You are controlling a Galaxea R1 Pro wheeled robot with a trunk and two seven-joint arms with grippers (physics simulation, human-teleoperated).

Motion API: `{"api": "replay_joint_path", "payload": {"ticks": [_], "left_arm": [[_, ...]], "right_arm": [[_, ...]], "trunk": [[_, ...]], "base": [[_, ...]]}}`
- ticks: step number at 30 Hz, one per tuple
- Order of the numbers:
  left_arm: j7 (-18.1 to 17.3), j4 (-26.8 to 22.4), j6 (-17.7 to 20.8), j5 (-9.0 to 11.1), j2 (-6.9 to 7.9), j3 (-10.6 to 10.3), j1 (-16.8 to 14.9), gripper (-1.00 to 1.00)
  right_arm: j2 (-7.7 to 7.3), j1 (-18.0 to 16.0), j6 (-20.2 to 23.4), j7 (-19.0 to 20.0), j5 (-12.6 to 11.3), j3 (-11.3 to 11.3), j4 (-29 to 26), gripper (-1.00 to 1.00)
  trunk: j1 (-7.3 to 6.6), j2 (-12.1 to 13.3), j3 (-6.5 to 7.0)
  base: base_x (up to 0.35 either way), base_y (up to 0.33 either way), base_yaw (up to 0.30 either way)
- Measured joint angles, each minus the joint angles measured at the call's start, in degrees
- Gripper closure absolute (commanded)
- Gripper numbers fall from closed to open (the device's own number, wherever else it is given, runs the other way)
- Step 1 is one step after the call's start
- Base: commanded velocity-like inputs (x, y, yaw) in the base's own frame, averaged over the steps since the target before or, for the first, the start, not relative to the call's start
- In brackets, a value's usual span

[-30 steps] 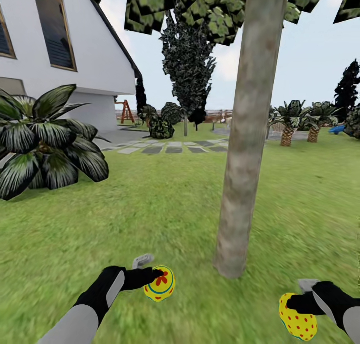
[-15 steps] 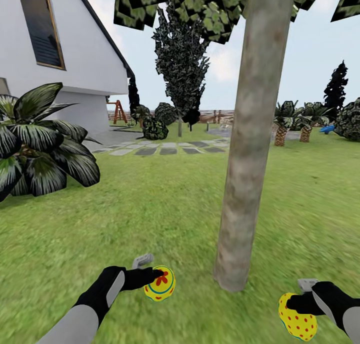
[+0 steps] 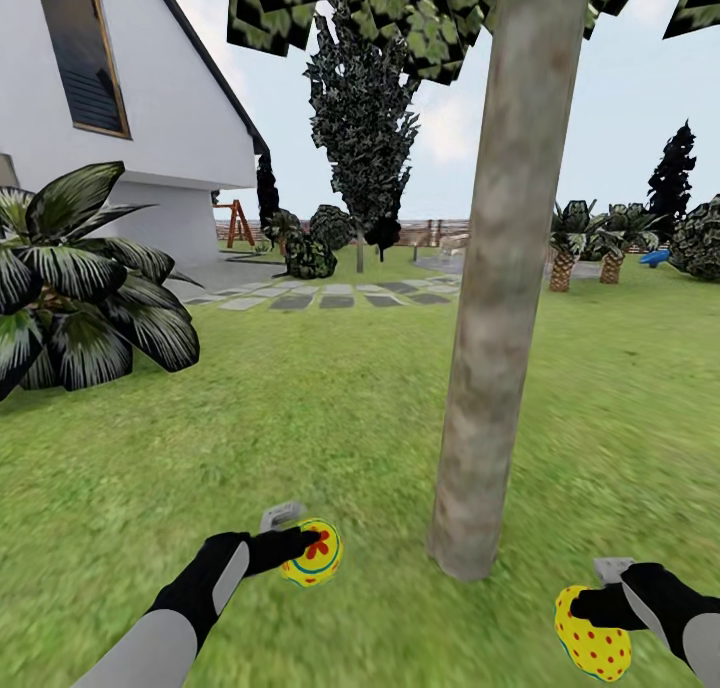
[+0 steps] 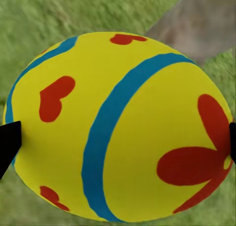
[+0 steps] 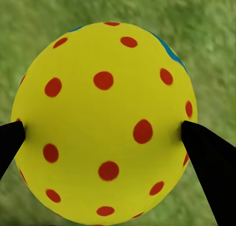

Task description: Take the three Easter eggs out of the wicker basket on the lawn in the garden, then place them on the lawn next to a single tree (choose any tree) so that all three eggs are next to the same tree and none are left in the basket.

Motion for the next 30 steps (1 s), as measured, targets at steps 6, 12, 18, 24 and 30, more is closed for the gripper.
{"api": "replay_joint_path", "payload": {"ticks": [6,12,18,24,30], "left_arm": [[12.6,-0.9,13.0,0.7,-0.64,0.0,0.0,1.0],[16.5,0.2,17.0,0.2,0.12,0.6,0.0,1.0],[29.3,7.5,11.9,0.5,0.8,0.7,0.1,1.0],[18.9,8.3,11.7,2.8,1.04,0.6,0.1,1.0],[18.8,8.3,11.7,2.7,0.89,0.4,0.1,1.0]], "right_arm": [[-0.18,0.0,0.3,0.2,0.0,-0.1,-0.3,1.0],[-2.14,0.0,0.9,0.6,-0.1,-0.1,-0.2,1.0],[-1.94,0.0,6.1,0.3,0.0,0.0,0.1,1.0],[-1.88,0.0,6.7,0.2,0.3,0.1,0.1,1.0],[-0.22,0.0,6.4,-3.3,0.3,0.1,0.7,1.0]], "trunk": [[1.32,-2.4,-1.08],[2.64,-4.8,-2.16],[3.96,-7.2,-3.23],[5.27,-9.6,-4.31],[6.59,-12.0,-5.42]], "base": [[0.0,0.0,0.0],[0.0,0.0,0.0],[0.0,0.0,0.0],[0.0,0.0,0.0],[0.0,0.0,0.0]]}}
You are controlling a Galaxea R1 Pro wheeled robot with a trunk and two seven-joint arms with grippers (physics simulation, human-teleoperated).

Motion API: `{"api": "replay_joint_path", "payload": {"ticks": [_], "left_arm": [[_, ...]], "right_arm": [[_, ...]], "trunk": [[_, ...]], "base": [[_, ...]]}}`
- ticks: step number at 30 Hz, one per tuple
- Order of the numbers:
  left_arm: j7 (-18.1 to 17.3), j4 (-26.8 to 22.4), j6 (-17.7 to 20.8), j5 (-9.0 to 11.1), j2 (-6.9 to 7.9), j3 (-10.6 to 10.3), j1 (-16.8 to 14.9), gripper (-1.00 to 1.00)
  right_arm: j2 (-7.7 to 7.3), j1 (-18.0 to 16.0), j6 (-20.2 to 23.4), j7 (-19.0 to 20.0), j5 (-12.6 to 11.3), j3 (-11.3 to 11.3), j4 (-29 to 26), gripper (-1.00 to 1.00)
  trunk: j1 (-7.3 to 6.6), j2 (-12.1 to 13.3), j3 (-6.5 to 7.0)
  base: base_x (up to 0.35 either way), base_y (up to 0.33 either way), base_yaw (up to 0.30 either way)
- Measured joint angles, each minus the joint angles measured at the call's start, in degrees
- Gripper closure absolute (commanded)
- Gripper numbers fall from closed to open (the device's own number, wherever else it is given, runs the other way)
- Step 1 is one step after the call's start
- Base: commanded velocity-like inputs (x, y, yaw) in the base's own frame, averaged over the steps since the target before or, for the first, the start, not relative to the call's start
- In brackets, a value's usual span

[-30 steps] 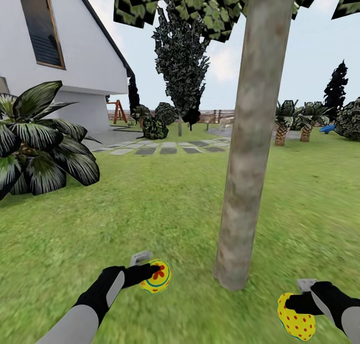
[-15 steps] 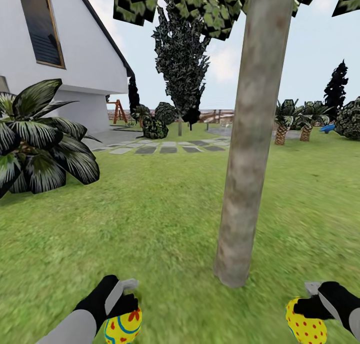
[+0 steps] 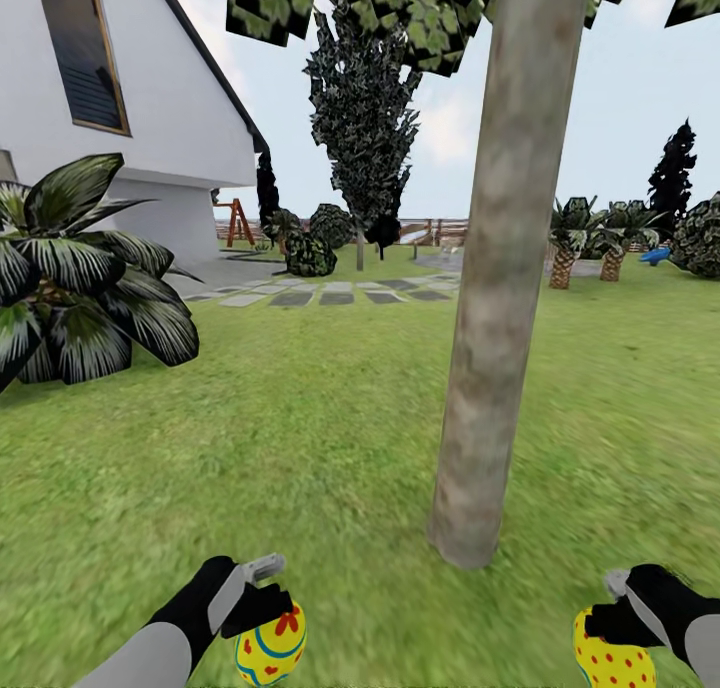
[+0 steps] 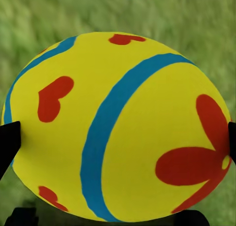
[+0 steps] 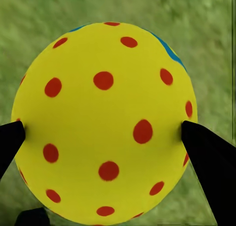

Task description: Take the three Easter eggs out of the wicker basket on the lawn in the garden, then place them on the lawn next to a single tree (choose any tree) so that all three eggs are next to the same tree and none are left in the basket.

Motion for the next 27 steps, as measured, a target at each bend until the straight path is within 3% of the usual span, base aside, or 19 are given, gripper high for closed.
{"api": "replay_joint_path", "payload": {"ticks": [1,3,4,6,9,11,13,14,16,18,19,21,22,24,27], "left_arm": [[0.0,0.0,0.0,0.0,-0.04,0.0,0.0,1.0],[0.0,0.0,0.0,0.0,-0.06,0.0,0.0,1.0],[0.0,0.0,0.0,0.0,-0.06,0.0,0.0,1.0],[-0.1,0.0,0.0,0.0,-0.07,-0.1,0.0,1.0],[0.0,0.0,0.0,0.0,-0.17,-0.2,0.0,1.0],[0.0,0.1,-0.2,0.0,-0.35,-0.2,0.0,1.0],[0.0,0.0,-0.3,-0.1,-0.4,-0.2,0.0,1.0],[0.0,0.0,-0.3,-0.1,-0.39,-0.2,0.0,1.0],[-0.1,0.0,-0.3,-0.1,-0.33,-0.3,0.0,1.0],[0.0,0.1,-0.4,-0.1,-0.32,-0.2,0.0,1.0],[0.0,0.1,-0.4,-0.1,-0.32,-0.2,0.0,1.0],[0.0,0.1,-0.5,0.0,-0.33,-0.2,0.0,1.0],[0.0,0.1,-0.4,-0.1,-0.3,-0.2,0.0,1.0],[-0.1,0.0,-0.4,-0.1,-0.16,-0.2,0.0,1.0],[0.0,-0.4,-0.5,0.0,-0.13,-0.1,0.0,1.0]], "right_arm": [[1.26,0.0,0.0,-4.0,-0.3,-0.1,0.8,1.0],[5.44,0.0,-0.4,-13.2,-0.6,-0.2,1.5,1.0],[7.94,0.0,-0.2,-15.0,-0.6,-0.2,1.6,1.0],[11.04,0.0,0.0,-12.5,-0.6,-0.2,1.7,1.0],[11.63,0.0,0.2,-5.2,-0.3,-0.4,1.7,1.0],[11.47,0.0,0.3,-4.0,-0.1,-0.4,1.4,1.0],[11.43,0.0,1.8,-4.5,-0.1,-0.5,-4.1,1.0],[11.53,0.0,6.0,-4.9,-0.1,-0.4,-10.3,1.0],[11.65,0.0,12.0,-5.4,-0.1,-0.3,-16.9,1.0],[11.4,0.0,10.6,-5.0,-0.5,-0.4,-16.9,1.0],[12.08,0.0,10.3,-5.1,-0.6,-0.4,-17.3,1.0],[16.06,0.0,10.3,-7.0,-0.7,-0.4,-22.6,1.0],[17.0,0.0,10.1,-10.7,-0.6,-0.4,-24.0,1.0],[17.52,0.0,9.2,-13.7,-0.4,-0.5,-24.6,1.0],[16.88,0.0,7.6,-14.4,-0.5,-0.7,-21.1,1.0]], "trunk": [[0.22,-0.4,-0.22],[0.66,-1.2,-0.68],[0.88,-1.6,-0.92],[1.32,-2.4,-1.37],[1.98,-3.6,-1.98],[2.42,-4.4,-2.35],[2.85,-5.2,-2.7],[3.07,-5.6,-2.88],[3.51,-6.4,-3.24],[3.95,-7.2,-3.61],[4.17,-7.6,-3.79],[4.61,-8.4,-4.14],[4.83,-8.8,-4.32],[5.27,-9.6,-4.69],[5.93,-10.8,-5.25]], "base": [[0.0,0.0,0.0],[0.0,0.0,0.0],[0.0,0.0,0.0],[0.0,0.0,0.0],[0.0,0.0,0.0],[0.0,0.0,0.0],[0.0,0.0,0.0],[0.0,0.0,0.0],[0.0,0.0,0.0],[0.0,0.0,0.0],[0.0,0.0,0.0],[0.0,0.0,0.0],[0.0,0.0,0.0],[0.0,0.0,0.0],[0.0,0.0,0.0]]}}
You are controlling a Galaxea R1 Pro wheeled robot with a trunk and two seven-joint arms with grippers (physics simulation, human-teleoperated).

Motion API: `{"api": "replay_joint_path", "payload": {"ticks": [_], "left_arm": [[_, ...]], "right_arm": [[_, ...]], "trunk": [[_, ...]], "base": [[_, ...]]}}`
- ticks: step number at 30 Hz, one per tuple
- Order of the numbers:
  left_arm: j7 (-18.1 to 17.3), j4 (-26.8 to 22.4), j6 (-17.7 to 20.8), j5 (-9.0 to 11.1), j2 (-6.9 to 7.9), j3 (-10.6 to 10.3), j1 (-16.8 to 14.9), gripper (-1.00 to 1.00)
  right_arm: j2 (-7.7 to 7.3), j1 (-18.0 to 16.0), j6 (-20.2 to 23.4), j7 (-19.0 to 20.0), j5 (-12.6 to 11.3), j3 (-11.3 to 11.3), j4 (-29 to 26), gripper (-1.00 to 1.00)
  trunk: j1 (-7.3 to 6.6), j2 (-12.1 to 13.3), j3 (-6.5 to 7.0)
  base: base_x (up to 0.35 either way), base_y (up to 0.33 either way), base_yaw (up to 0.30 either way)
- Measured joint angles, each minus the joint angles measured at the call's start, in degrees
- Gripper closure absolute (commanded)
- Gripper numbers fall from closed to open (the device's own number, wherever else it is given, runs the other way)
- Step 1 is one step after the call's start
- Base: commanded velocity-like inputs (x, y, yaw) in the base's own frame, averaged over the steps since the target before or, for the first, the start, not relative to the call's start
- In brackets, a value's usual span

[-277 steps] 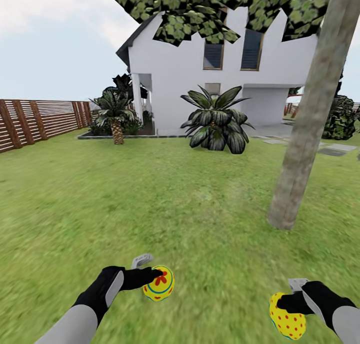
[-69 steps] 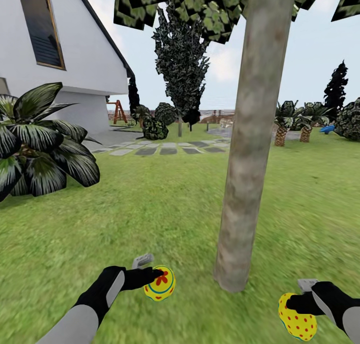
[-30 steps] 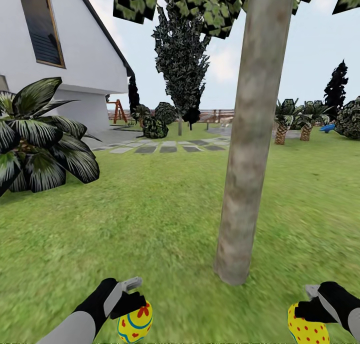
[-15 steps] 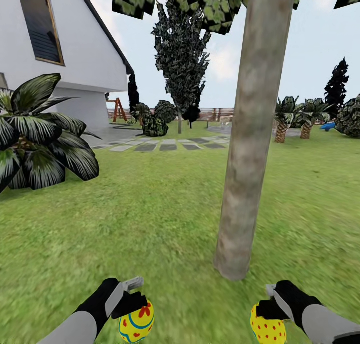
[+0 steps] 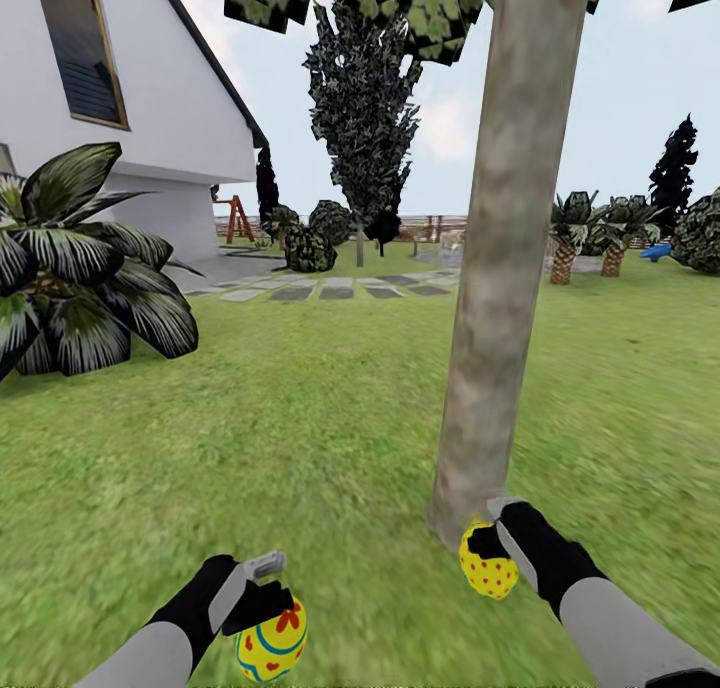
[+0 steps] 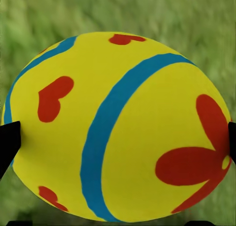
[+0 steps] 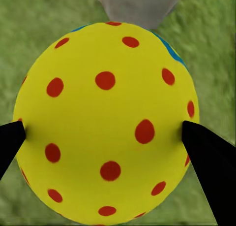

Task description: Take the three Easter eggs out of the wicker basket on the lawn in the garden, then place them on the lawn next to a single tree (choose any tree) so that all three eggs are next to the same tree and none are left in the basket.

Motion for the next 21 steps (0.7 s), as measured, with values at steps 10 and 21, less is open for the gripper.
{"api": "replay_joint_path", "payload": {"ticks": [10,21], "left_arm": [[0.2,-0.3,-0.2,-0.1,-0.43,0.1,0.0,1.0],[0.1,0.1,-0.4,0.0,-1.42,-0.1,0.0,1.0]], "right_arm": [[0.79,0.0,7.0,-1.0,3.4,-2.8,3.1,1.0],[3.58,0.0,4.4,-1.2,2.8,-4.0,7.7,1.0]], "trunk": [[2.2,-4.0,-2.15],[4.61,-8.4,-4.39]], "base": [[0.0,0.0,0.0],[0.0,0.0,0.0]]}}
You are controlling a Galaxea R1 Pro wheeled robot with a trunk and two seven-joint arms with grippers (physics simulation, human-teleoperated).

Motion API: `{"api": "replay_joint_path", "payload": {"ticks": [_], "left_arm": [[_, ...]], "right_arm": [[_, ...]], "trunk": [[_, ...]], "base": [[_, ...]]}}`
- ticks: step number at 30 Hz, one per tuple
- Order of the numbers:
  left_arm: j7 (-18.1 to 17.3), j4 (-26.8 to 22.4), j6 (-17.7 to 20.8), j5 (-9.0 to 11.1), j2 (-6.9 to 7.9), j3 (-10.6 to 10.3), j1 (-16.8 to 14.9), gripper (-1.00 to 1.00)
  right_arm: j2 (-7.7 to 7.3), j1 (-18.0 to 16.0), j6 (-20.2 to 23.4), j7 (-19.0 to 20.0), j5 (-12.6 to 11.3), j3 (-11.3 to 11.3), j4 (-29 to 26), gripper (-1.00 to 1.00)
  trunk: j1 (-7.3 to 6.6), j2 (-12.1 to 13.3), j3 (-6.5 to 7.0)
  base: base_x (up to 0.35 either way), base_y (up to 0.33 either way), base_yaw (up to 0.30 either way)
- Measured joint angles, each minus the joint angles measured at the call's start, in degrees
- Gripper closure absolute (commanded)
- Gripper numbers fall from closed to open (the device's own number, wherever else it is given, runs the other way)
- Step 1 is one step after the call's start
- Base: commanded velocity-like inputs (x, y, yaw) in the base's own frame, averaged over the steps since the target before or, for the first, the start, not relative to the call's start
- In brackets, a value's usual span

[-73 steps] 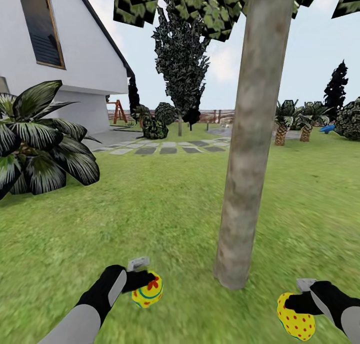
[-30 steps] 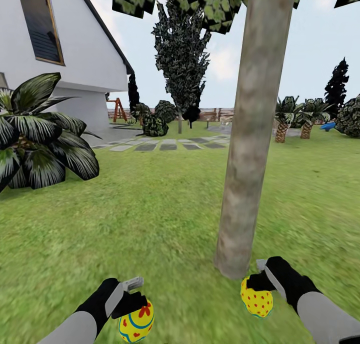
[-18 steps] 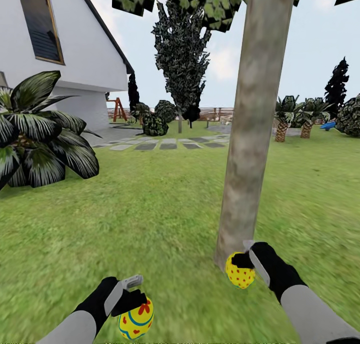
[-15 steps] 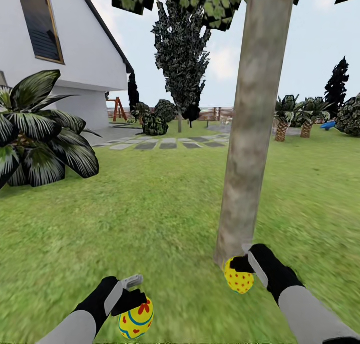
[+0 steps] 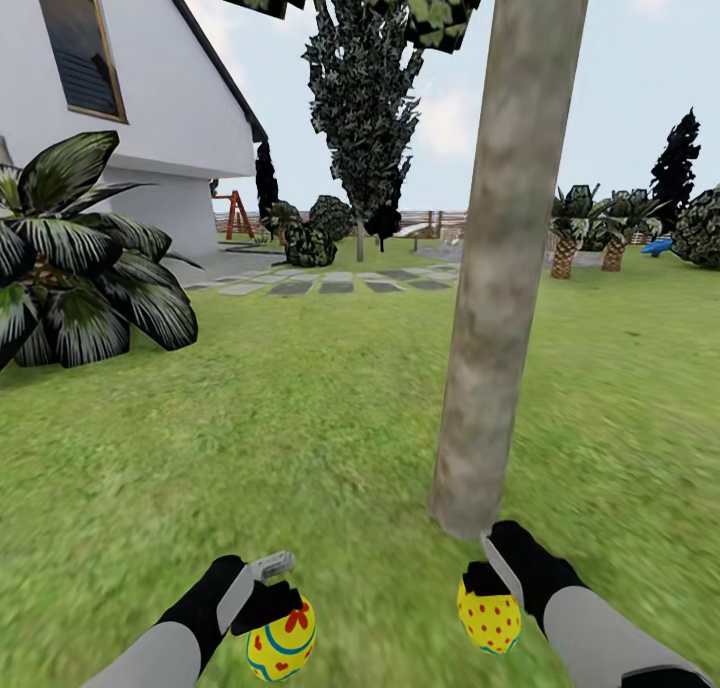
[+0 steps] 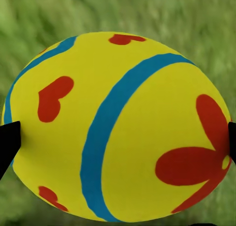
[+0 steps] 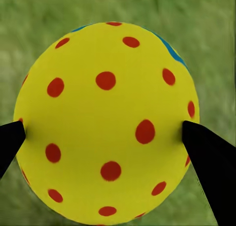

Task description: Take the three Easter eggs out of the wicker basket on the lawn in the garden, then place them on the lawn next to a single tree (choose any tree) so that all three eggs are next to the same tree and none are left in the basket.

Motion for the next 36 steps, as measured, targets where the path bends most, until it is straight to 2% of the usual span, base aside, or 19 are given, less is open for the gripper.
{"api": "replay_joint_path", "payload": {"ticks": [8,10,13,14,15,16,17,18,19,26,28,31,36], "left_arm": [[-0.5,-0.5,0.1,0.4,0.61,0.6,0.0,1.0],[-0.3,-0.8,0.1,0.4,0.56,0.6,0.0,1.0],[0.0,-4.7,0.7,0.5,0.31,0.6,-0.2,1.0],[0.8,-5.3,0.8,0.3,0.29,0.6,-0.2,1.0],[3.6,-5.7,0.9,0.6,0.07,0.7,-0.3,1.0],[6.9,-5.8,0.9,1.6,-0.71,0.7,-0.3,1.0],[12.2,-5.3,0.7,3.3,-2.16,0.6,-0.3,1.0],[14.2,-4.9,0.6,3.7,-2.61,0.5,-0.3,1.0],[14.8,-4.6,0.5,4.0,-2.64,0.6,-0.3,1.0],[14.8,-4.6,0.3,4.6,-2.96,0.6,-0.4,1.0],[14.4,-4.6,0.3,4.6,-2.92,0.6,-0.4,1.0],[12.0,-4.6,0.3,4.6,-2.84,0.5,-0.4,1.0],[11.6,-4.5,0.2,4.6,-2.94,0.5,-0.4,1.0]], "right_arm": [[-0.23,0.0,-1.2,0.0,0.2,0.1,0.3,1.0],[-0.94,0.0,-1.2,0.0,0.3,0.0,0.4,1.0],[-1.63,0.0,-0.3,0.1,-0.1,0.0,0.4,1.0],[-1.66,0.0,-0.2,0.1,-0.1,0.0,0.4,1.0],[-1.71,0.0,-0.1,0.1,-0.1,-0.1,0.4,1.0],[-1.75,0.0,-0.1,0.1,-0.1,0.0,0.4,1.0],[-1.79,0.0,-0.1,0.1,-0.1,0.0,0.4,1.0],[-1.83,0.0,-0.1,0.1,-0.1,0.0,0.4,1.0],[-1.92,0.0,-0.1,0.1,-0.1,-0.1,0.4,1.0],[-3.33,0.0,-0.1,0.3,-0.3,-0.1,0.3,1.0],[-3.34,0.0,-0.1,0.3,-0.3,0.0,0.3,1.0],[-3.29,0.0,-0.1,0.2,-0.2,0.0,0.3,1.0],[-3.09,0.0,-0.1,0.2,-0.2,0.0,0.3,1.0]], "trunk": [[1.76,-3.2,-1.44],[2.2,-4.0,-1.8],[2.85,-5.2,-2.34],[3.08,-5.6,-2.52],[3.29,-6.0,-2.7],[3.51,-6.4,-2.88],[3.73,-6.8,-3.06],[3.96,-7.2,-3.24],[4.17,-7.6,-3.42],[5.71,-10.4,-4.67],[6.15,-11.2,-5.03],[6.81,-12.4,-5.57],[7.91,-14.4,-6.47]], "base": [[0.0,0.0,0.0],[0.0,0.0,0.0],[0.0,0.0,0.0],[0.0,0.0,0.0],[0.0,0.0,0.0],[0.0,0.0,0.0],[0.0,0.0,0.0],[0.0,0.0,0.0],[0.0,0.0,0.0],[0.0,0.0,0.0],[0.0,0.0,0.0],[0.0,0.0,0.0],[0.0,0.0,0.0]]}}
